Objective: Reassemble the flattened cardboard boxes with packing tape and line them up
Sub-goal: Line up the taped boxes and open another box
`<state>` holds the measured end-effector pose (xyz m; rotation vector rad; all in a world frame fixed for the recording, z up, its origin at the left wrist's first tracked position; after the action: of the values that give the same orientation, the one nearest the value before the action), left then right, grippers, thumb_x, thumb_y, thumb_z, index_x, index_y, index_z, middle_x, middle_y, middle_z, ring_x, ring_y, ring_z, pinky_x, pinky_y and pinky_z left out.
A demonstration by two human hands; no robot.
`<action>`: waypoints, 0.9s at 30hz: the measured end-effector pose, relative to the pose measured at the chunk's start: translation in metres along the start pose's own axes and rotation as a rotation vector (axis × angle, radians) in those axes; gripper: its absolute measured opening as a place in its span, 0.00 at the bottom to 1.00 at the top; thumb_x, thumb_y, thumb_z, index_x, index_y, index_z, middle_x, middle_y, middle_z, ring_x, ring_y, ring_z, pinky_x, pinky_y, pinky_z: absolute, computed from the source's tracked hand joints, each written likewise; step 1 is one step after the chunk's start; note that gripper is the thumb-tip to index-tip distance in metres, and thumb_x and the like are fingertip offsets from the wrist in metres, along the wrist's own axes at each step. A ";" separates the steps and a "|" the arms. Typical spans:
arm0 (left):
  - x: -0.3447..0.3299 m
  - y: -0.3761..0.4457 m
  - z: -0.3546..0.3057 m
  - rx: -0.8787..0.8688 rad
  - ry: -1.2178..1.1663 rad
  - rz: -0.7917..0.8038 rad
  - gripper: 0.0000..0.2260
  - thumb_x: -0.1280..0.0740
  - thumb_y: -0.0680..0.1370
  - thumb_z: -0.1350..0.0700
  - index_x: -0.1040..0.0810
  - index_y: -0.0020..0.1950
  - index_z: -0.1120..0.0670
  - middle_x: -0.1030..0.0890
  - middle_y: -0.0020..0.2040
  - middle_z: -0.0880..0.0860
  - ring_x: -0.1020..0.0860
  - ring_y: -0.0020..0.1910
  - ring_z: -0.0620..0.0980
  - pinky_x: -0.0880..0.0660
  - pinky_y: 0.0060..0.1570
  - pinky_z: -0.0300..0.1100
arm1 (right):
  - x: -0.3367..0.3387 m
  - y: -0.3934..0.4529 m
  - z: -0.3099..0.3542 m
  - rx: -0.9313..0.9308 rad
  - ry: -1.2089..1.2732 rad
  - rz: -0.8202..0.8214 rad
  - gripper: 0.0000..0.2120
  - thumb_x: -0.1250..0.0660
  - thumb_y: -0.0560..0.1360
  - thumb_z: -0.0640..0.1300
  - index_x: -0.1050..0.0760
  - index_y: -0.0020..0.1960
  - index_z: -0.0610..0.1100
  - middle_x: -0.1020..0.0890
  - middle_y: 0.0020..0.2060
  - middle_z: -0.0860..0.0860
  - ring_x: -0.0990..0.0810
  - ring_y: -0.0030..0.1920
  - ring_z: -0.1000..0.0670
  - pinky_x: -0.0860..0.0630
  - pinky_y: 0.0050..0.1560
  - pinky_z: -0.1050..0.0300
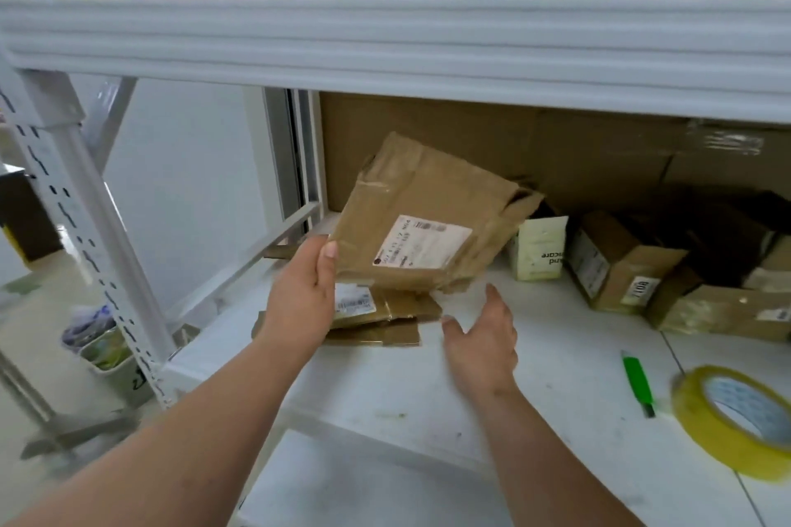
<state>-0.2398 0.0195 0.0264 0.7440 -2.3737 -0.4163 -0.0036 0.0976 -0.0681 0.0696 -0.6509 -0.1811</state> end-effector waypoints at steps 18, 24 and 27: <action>-0.107 -0.104 -0.001 0.471 -0.593 -0.065 0.09 0.48 0.85 0.53 0.29 0.53 0.49 0.23 0.59 0.63 0.21 0.56 0.63 0.20 0.46 0.55 | 0.162 0.019 -0.117 -0.161 0.624 0.072 0.44 0.29 0.73 0.53 0.51 0.79 0.56 0.36 0.73 0.55 0.35 0.72 0.48 0.36 0.67 0.50; -0.101 -0.115 -0.010 0.492 -0.575 -0.077 0.16 0.51 0.84 0.52 0.23 0.54 0.51 0.18 0.55 0.59 0.19 0.53 0.59 0.21 0.49 0.55 | 0.160 0.015 -0.111 -0.108 0.663 0.127 0.39 0.29 0.75 0.51 0.48 0.77 0.57 0.33 0.72 0.54 0.32 0.71 0.47 0.33 0.68 0.47; -0.089 -0.113 -0.015 0.500 -0.580 -0.102 0.18 0.50 0.84 0.49 0.20 0.51 0.45 0.16 0.50 0.52 0.18 0.51 0.55 0.21 0.52 0.56 | 0.163 0.012 -0.103 -0.074 0.639 0.079 0.46 0.29 0.63 0.62 0.46 0.76 0.62 0.39 0.74 0.58 0.36 0.74 0.46 0.34 0.71 0.40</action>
<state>-0.1251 -0.0185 -0.0541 1.0849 -3.0485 -0.0710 0.1881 0.0798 -0.0515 0.0273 -0.0096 -0.0972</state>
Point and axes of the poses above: each hand's wrist, its own y-axis towards the middle knuckle, its own x-axis out of the back of the hand, z = x × y, the point moved 8 cm from there along y, towards the middle knuckle
